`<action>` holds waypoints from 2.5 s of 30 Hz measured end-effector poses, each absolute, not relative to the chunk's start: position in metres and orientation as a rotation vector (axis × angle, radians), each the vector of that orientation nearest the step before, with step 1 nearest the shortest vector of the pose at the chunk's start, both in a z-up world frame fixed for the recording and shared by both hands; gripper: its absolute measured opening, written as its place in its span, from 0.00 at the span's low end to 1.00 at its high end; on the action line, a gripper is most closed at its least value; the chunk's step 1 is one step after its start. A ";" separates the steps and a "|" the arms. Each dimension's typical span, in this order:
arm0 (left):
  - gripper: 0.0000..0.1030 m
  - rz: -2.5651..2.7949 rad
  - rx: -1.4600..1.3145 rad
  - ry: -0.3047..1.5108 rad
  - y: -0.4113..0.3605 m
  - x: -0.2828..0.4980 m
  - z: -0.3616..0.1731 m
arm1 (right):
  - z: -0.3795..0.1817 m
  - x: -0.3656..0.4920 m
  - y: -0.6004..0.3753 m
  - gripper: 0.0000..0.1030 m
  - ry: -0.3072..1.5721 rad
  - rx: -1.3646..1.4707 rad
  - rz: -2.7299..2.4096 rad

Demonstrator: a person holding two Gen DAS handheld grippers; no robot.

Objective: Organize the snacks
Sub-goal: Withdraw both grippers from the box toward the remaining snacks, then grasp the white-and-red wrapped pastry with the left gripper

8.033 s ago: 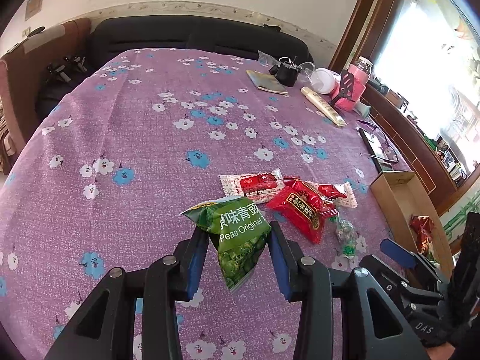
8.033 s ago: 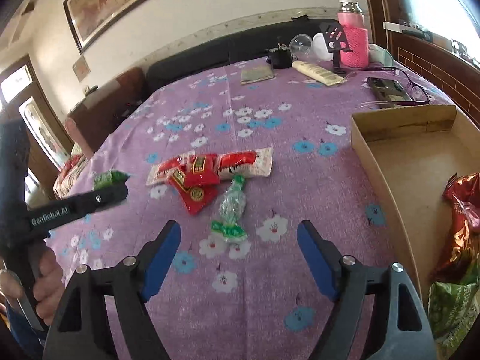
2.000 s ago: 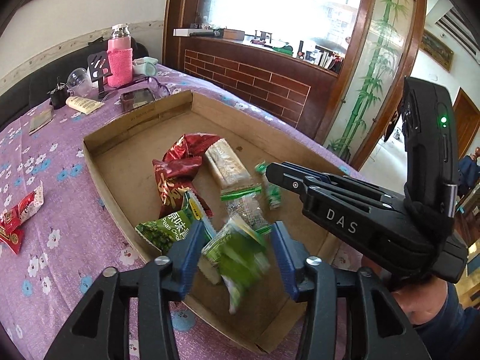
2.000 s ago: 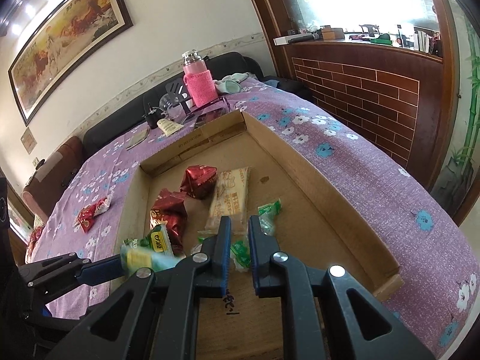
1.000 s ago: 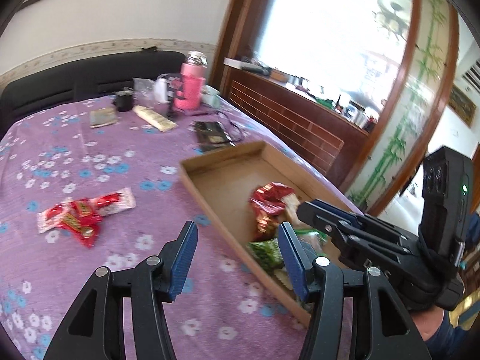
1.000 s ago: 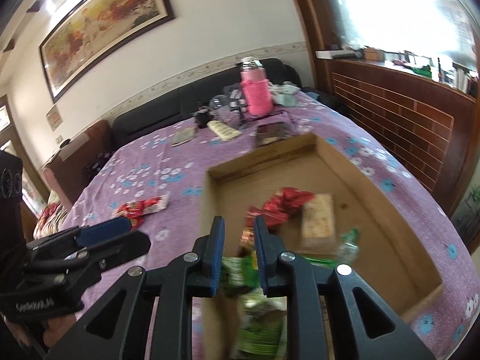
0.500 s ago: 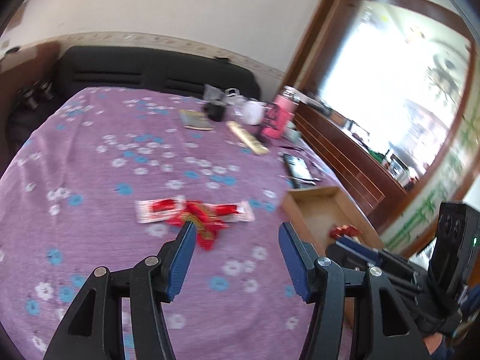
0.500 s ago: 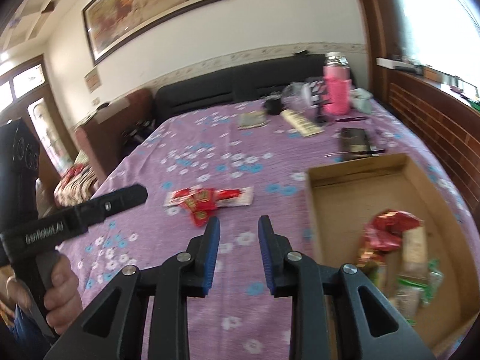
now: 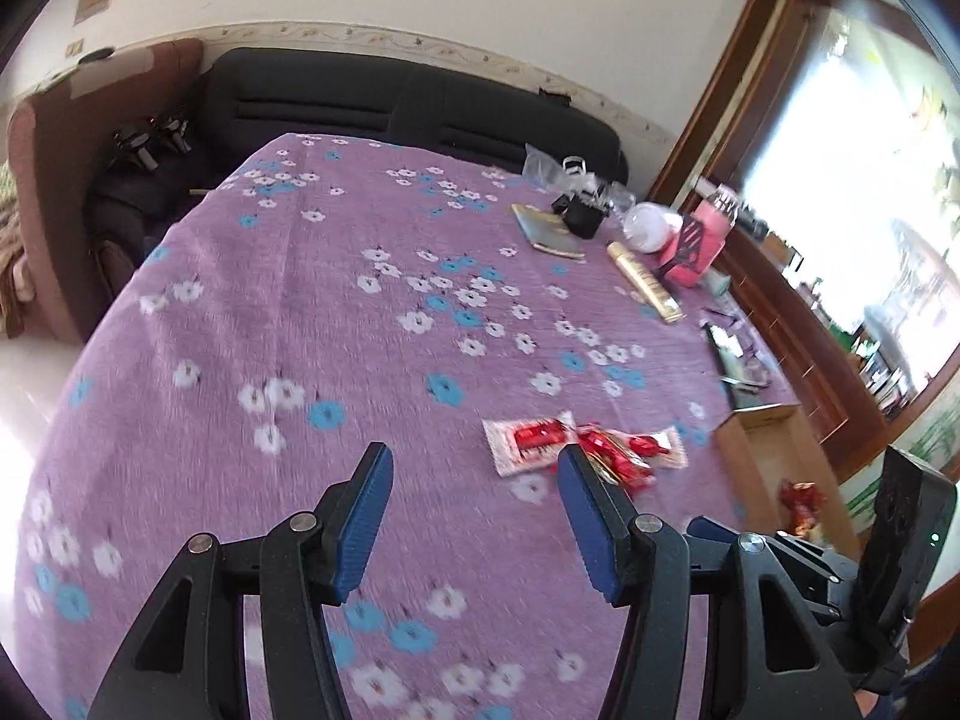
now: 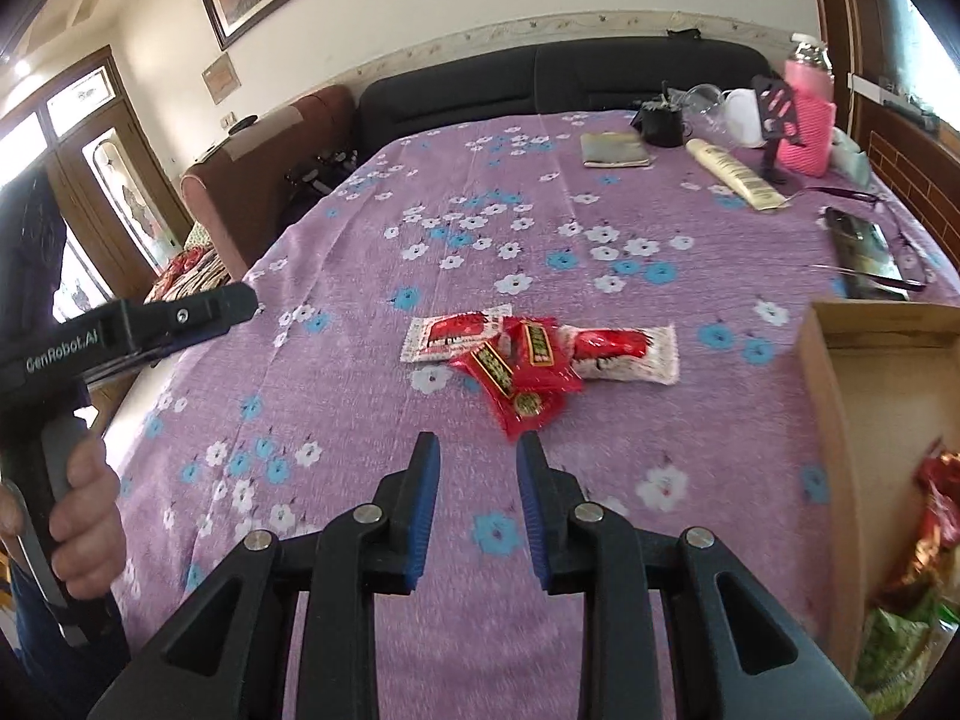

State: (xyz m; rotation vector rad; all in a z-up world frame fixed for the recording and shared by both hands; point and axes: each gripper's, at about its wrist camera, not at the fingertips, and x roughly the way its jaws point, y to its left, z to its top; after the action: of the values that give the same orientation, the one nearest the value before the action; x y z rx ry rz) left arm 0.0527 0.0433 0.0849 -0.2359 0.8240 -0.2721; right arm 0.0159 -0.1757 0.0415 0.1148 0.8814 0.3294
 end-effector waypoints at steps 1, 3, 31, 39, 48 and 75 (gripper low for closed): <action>0.59 -0.289 -0.215 0.833 0.039 0.060 0.085 | 0.040 0.018 -0.176 0.24 0.881 0.124 0.328; 0.58 -0.318 -0.170 0.864 0.025 0.077 0.081 | 0.036 0.019 -0.179 0.24 0.877 0.148 0.327; 0.46 -0.445 0.075 1.031 -0.054 0.106 0.020 | 0.023 0.016 -0.216 0.24 0.772 0.279 0.392; 0.31 -0.306 0.193 0.923 -0.073 0.093 0.016 | 0.019 0.021 -0.226 0.24 0.785 0.310 0.373; 0.27 -0.149 0.071 0.939 -0.033 0.093 0.018 | 0.012 0.027 -0.229 0.27 0.807 0.316 0.351; 0.28 -0.180 -0.092 0.870 0.004 0.100 0.036 | -0.001 0.053 -0.163 0.39 1.002 0.199 0.434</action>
State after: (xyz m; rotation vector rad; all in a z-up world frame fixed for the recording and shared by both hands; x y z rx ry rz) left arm 0.0999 0.0037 0.0360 -0.0923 0.8705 -0.1804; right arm 0.0530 -0.1629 -0.0011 0.1990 1.0016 0.4341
